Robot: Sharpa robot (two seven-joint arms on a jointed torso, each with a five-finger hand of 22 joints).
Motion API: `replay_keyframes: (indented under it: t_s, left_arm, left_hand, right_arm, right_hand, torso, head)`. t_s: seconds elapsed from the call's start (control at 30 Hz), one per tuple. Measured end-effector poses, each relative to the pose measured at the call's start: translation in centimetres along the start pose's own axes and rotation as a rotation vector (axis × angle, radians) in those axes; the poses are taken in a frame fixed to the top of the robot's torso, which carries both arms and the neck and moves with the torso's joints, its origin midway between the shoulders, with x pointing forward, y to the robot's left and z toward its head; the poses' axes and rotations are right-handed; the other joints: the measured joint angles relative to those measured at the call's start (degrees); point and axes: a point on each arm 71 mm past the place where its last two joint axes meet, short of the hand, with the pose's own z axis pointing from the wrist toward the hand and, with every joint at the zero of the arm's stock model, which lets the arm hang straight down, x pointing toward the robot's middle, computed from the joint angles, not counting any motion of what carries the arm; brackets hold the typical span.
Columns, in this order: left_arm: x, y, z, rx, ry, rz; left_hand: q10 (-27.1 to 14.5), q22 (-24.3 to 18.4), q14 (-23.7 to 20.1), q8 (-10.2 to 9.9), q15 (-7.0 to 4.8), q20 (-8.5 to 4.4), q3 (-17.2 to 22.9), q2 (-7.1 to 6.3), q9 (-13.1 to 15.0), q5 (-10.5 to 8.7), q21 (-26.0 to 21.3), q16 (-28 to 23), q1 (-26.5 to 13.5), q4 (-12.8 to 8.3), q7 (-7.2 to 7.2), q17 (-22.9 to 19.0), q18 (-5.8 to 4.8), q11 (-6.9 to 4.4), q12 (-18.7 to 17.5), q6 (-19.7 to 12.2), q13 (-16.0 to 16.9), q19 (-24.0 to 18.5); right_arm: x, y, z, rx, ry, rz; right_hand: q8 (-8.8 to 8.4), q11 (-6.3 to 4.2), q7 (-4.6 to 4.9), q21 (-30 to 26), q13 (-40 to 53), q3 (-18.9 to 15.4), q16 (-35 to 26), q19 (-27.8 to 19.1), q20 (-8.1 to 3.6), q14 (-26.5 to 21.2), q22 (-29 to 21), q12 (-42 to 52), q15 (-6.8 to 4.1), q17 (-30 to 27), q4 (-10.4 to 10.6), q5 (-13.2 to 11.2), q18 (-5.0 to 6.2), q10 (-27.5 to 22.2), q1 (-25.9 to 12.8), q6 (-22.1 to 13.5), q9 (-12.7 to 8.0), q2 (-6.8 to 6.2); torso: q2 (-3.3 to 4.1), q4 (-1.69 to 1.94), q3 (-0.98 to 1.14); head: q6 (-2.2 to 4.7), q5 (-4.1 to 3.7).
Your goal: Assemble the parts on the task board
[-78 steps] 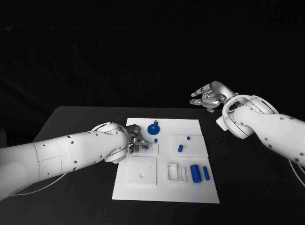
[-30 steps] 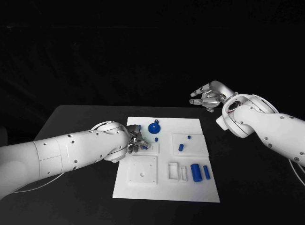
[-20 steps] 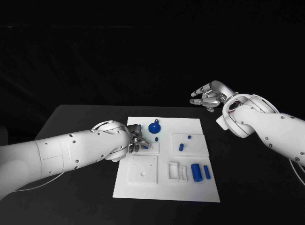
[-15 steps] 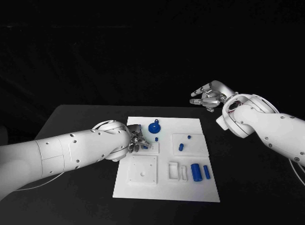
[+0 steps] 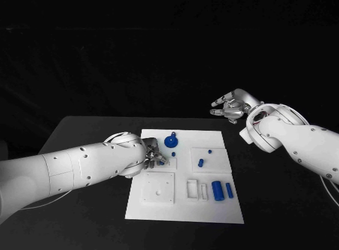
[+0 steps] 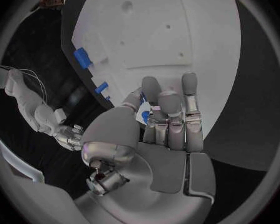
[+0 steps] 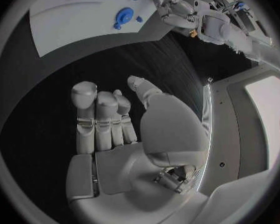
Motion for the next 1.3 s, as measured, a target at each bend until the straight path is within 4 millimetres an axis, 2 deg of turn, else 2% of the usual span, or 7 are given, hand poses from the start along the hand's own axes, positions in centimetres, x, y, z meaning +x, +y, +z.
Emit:
replay_keyframes:
  t_s: [0.17, 0.47, 0.87, 0.93, 0.97, 1.07, 1.3]
  left_arm:
    - [-0.01, -0.10, 0.03, -0.002, 0.004, 0.006]
    - [-0.01, -0.19, 0.10, -0.003, 0.008, 0.012]
    - [-0.04, -0.11, 0.13, -0.006, 0.008, 0.014]
    - [0.06, -0.01, 0.16, -0.009, 0.009, 0.014]
    - [0.09, 0.00, 0.17, -0.009, 0.010, 0.014]
    - [0.10, 0.00, 0.17, -0.009, 0.010, 0.014]
    - [0.04, 0.41, 0.22, -0.019, 0.009, 0.011]
  left_hand:
    - [0.00, 0.09, 0.00, -0.03, 0.01, 0.05, 0.00, 0.10, 0.00, -0.84, -0.07, 0.00, 0.10, 0.00, 0.01, -0.06, 0.00, 0.00, 0.00, 0.01, 0.00, 0.05]
    - [0.00, 0.37, 0.07, 0.02, 0.10, 0.25, -3.22, 0.77, 0.08, -7.92, -0.98, 0.00, 1.37, 2.66, 0.06, -0.15, 0.01, 0.00, -0.27, 0.06, -0.08, 0.25]
    - [0.00, 0.64, -0.14, 0.03, -0.11, 0.46, -5.98, -1.10, -0.09, -9.94, -2.06, 0.00, 2.03, 5.11, -0.34, -0.32, 0.00, 0.00, -0.61, 0.48, -0.23, 0.46]
    - [-1.02, 0.64, -0.39, 0.01, -0.37, 0.45, -6.22, -1.36, -0.12, -10.29, -2.06, 0.00, 1.76, 5.35, -5.95, -0.32, 0.00, -1.00, -0.62, 9.96, -0.23, 0.46]
    - [-1.50, 0.64, -0.55, 0.02, -0.53, 0.46, -6.36, -1.58, -0.12, -10.39, -2.06, 0.00, 1.69, 5.50, -6.79, -0.32, 0.00, -1.48, -0.62, 11.08, -0.23, 0.46]
    - [-1.67, 0.64, -0.55, 0.03, -0.53, 0.66, -7.05, -1.93, -0.11, -10.88, -2.36, 0.00, 1.90, 6.18, -7.73, -0.32, 0.00, -1.66, -0.62, 11.80, -0.23, 0.66]
    - [-1.67, 0.63, -0.40, 0.02, -0.39, 0.43, -7.39, -4.93, -0.04, -17.72, -2.62, 0.00, -0.19, 11.48, -8.39, -0.32, 0.00, -1.66, -0.62, 12.07, -0.22, 0.89]
  right_arm:
    - [0.01, 0.01, 0.00, 0.000, 0.000, 0.000]
    - [0.07, 0.05, 0.03, -0.001, 0.001, 0.001]
    - [0.09, 0.04, 0.03, 0.000, 0.001, 0.001]
    - [0.10, 0.03, 0.04, 0.000, 0.001, 0.001]
    - [0.10, 0.03, 0.04, 0.000, 0.001, 0.001]
    - [0.11, 0.03, 0.04, 0.000, 0.001, 0.001]
    - [0.20, 0.04, 0.05, 0.000, 0.002, 0.003]
  right_hand:
    - [0.00, 0.00, 0.00, 0.00, 0.00, 0.00, 0.00, 0.00, 0.00, 0.00, 0.00, 0.00, 0.00, 0.00, 0.00, 0.00, 0.00, 0.00, 0.00, 0.00, 0.00, 0.00]
    - [0.00, 0.00, 0.00, 0.00, -0.01, 0.00, 0.00, 0.00, 0.00, 0.00, 0.00, 0.00, 0.00, -0.01, 0.00, 0.00, 0.00, 0.00, 0.00, 0.00, 0.00, 0.00]
    - [0.00, 0.00, 0.00, 0.00, -0.01, 0.00, 0.00, 0.00, 0.00, 0.00, 0.00, 0.00, 0.00, -0.02, 0.00, -0.01, 0.00, 0.00, 0.00, 0.00, 0.00, 0.00]
    - [0.00, 0.00, 0.00, 0.00, -0.01, 0.00, 0.00, 0.00, 0.00, 0.00, 0.00, 0.00, 0.00, -0.02, 0.00, -0.01, 0.00, 0.00, 0.00, 0.00, 0.00, 0.00]
    - [0.00, 0.00, 0.00, 0.00, -0.01, 0.00, 0.00, 0.00, 0.00, 0.00, 0.00, 0.00, 0.00, -0.02, 0.00, -0.01, -0.01, 0.00, 0.00, 0.00, 0.00, 0.00]
    - [0.00, 0.00, 0.00, 0.00, -0.01, 0.00, 0.00, 0.00, 0.00, 0.00, 0.00, 0.00, 0.00, -0.02, 0.00, -0.01, -0.01, 0.00, 0.00, 0.00, 0.00, 0.00]
    - [0.00, 0.00, 0.00, 0.00, -0.01, 0.00, 0.00, 0.00, 0.00, 0.00, 0.00, 0.00, 0.00, -0.03, 0.00, -0.01, 0.00, 0.00, 0.00, 0.00, 0.00, 0.00]
  torso:
    - [0.00, 0.01, 0.00]
    - [0.00, 0.05, -0.01]
    - [-0.01, 0.05, -0.07]
    - [0.00, 0.05, -0.07]
    - [-0.01, 0.05, -0.07]
    - [-0.01, 0.06, -0.07]
    - [-0.01, 0.03, -0.07]
  head:
    - [-0.05, -0.08]
    - [-0.11, -0.18]
    - [-0.20, -0.27]
    - [-0.19, -0.29]
    - [-0.19, -0.29]
    - [-0.19, -0.30]
    - [-0.22, -0.37]
